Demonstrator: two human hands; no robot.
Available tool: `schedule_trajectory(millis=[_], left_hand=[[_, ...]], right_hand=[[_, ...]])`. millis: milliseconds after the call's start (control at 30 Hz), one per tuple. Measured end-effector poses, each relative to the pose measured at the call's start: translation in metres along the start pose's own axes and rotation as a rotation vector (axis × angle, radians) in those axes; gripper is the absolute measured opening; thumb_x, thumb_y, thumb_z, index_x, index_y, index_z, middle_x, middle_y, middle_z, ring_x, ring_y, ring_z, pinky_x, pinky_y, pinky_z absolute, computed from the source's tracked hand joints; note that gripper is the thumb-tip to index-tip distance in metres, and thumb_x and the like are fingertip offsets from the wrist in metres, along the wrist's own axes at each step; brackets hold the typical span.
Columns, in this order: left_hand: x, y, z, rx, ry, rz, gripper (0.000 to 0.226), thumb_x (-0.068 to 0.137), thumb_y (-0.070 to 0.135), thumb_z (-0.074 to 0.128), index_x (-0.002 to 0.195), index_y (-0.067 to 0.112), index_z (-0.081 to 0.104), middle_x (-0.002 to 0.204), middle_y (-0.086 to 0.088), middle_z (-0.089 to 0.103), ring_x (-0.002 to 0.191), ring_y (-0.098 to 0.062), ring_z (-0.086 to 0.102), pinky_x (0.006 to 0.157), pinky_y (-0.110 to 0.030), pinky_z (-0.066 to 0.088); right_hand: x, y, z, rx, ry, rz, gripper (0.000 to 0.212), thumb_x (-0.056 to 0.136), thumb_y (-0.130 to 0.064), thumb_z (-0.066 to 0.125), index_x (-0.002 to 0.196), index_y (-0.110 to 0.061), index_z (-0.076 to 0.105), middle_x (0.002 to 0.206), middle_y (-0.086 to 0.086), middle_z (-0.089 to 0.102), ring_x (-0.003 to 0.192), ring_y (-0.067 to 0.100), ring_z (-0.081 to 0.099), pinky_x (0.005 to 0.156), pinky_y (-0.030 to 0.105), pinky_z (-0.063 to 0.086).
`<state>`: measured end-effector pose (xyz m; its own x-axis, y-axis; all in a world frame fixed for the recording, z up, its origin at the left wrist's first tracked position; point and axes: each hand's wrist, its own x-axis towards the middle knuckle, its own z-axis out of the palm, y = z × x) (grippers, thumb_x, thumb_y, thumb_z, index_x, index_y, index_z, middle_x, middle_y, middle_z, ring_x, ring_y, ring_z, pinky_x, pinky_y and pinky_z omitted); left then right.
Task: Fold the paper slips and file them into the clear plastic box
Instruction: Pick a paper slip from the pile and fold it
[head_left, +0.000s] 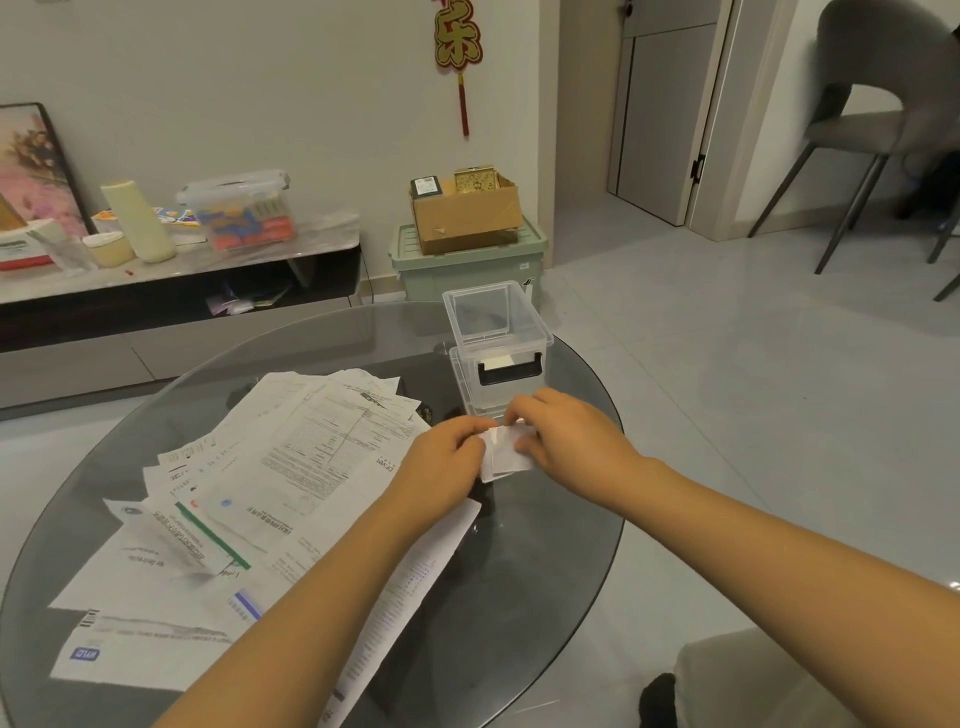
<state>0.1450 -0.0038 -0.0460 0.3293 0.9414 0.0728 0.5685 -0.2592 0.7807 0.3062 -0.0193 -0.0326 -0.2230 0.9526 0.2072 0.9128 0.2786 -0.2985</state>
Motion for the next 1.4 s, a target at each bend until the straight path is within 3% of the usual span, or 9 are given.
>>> schedule_trajectory(millis=[67, 267, 567, 833, 1033, 1133, 1200, 1300, 1400], left_hand=[[0.000, -0.002, 0.004, 0.125, -0.013, 0.057, 0.022, 0.094, 0.019, 0.049, 0.112, 0.020, 0.063, 0.103, 0.007, 0.058, 0.096, -0.005, 0.053, 0.080, -0.015, 0.041], [0.007, -0.003, 0.017, 0.320, 0.014, -0.050, 0.055, 0.086, 0.026, 0.065, 0.136, 0.016, 0.044, 0.133, -0.004, 0.047, 0.126, -0.021, 0.035, 0.102, -0.031, 0.031], [0.017, -0.004, 0.007, 0.271, -0.091, -0.131, 0.058, 0.075, 0.026, 0.077, 0.128, 0.019, 0.054, 0.125, -0.003, 0.054, 0.116, -0.021, 0.048, 0.100, -0.040, 0.043], [0.015, 0.002, 0.005, 0.259, -0.121, -0.112, 0.039, 0.071, 0.024, 0.079, 0.096, 0.028, 0.049, 0.115, -0.002, 0.047, 0.104, -0.020, 0.047, 0.090, -0.035, 0.045], [0.006, 0.003, 0.004, 0.169, -0.070, -0.037, 0.040, 0.082, 0.017, 0.069, 0.113, 0.028, 0.047, 0.105, 0.006, 0.054, 0.091, -0.016, 0.056, 0.079, -0.028, 0.050], [0.006, 0.004, 0.001, -0.091, 0.005, -0.123, 0.045, 0.089, 0.009, 0.059, 0.126, 0.029, 0.044, 0.098, 0.003, 0.058, 0.078, -0.013, 0.059, 0.064, -0.018, 0.050], [0.007, 0.006, -0.002, -0.254, 0.050, -0.188, 0.045, 0.090, 0.006, 0.057, 0.128, 0.028, 0.044, 0.098, -0.004, 0.063, 0.075, -0.014, 0.062, 0.067, -0.025, 0.054], [0.008, 0.004, -0.002, -0.334, 0.084, -0.277, 0.042, 0.088, 0.003, 0.058, 0.123, 0.024, 0.049, 0.102, -0.008, 0.062, 0.071, -0.015, 0.060, 0.060, -0.023, 0.051], [0.009, 0.003, -0.004, -0.452, 0.079, -0.391, 0.033, 0.087, -0.001, 0.057, 0.117, 0.014, 0.056, 0.092, -0.009, 0.063, 0.061, -0.011, 0.059, 0.050, -0.020, 0.042]], right_hand=[[0.003, 0.000, 0.006, 0.001, 0.002, 0.016, 0.029, 0.092, -0.024, 0.053, 0.120, -0.019, 0.051, 0.114, 0.003, 0.053, 0.105, 0.020, 0.049, 0.081, 0.030, 0.042], [0.007, 0.000, 0.019, 0.056, 0.012, 0.229, 0.035, 0.089, -0.030, 0.060, 0.117, -0.014, 0.048, 0.116, 0.004, 0.057, 0.108, 0.022, 0.047, 0.083, 0.033, 0.044], [0.011, 0.006, 0.014, 0.196, -0.176, 0.278, 0.055, 0.086, -0.029, 0.065, 0.134, -0.012, 0.045, 0.132, 0.010, 0.044, 0.120, 0.025, 0.045, 0.098, 0.030, 0.037], [0.011, 0.004, 0.006, 0.255, -0.232, 0.254, 0.036, 0.082, -0.025, 0.068, 0.109, -0.017, 0.044, 0.114, 0.005, 0.044, 0.095, 0.017, 0.044, 0.076, 0.025, 0.040], [0.008, 0.007, 0.009, 0.411, -0.148, 0.307, 0.034, 0.084, -0.023, 0.066, 0.108, -0.018, 0.042, 0.097, 0.001, 0.055, 0.078, 0.016, 0.052, 0.058, 0.021, 0.041], [0.009, 0.006, 0.008, 0.555, -0.091, 0.346, 0.037, 0.087, -0.019, 0.064, 0.117, -0.019, 0.041, 0.102, 0.003, 0.058, 0.070, 0.013, 0.058, 0.050, 0.015, 0.043], [0.008, 0.003, 0.005, 0.660, -0.052, 0.343, 0.037, 0.088, -0.016, 0.062, 0.118, -0.021, 0.040, 0.103, 0.002, 0.058, 0.063, 0.010, 0.060, 0.046, 0.012, 0.044], [0.005, -0.001, 0.004, 0.481, 0.020, 0.204, 0.036, 0.088, -0.024, 0.062, 0.120, -0.031, 0.048, 0.116, -0.001, 0.053, 0.083, 0.013, 0.060, 0.070, 0.020, 0.049], [0.000, -0.003, 0.002, 0.186, -0.005, 0.021, 0.037, 0.084, -0.046, 0.062, 0.120, -0.037, 0.058, 0.135, -0.008, 0.042, 0.116, 0.013, 0.044, 0.092, 0.024, 0.035]])
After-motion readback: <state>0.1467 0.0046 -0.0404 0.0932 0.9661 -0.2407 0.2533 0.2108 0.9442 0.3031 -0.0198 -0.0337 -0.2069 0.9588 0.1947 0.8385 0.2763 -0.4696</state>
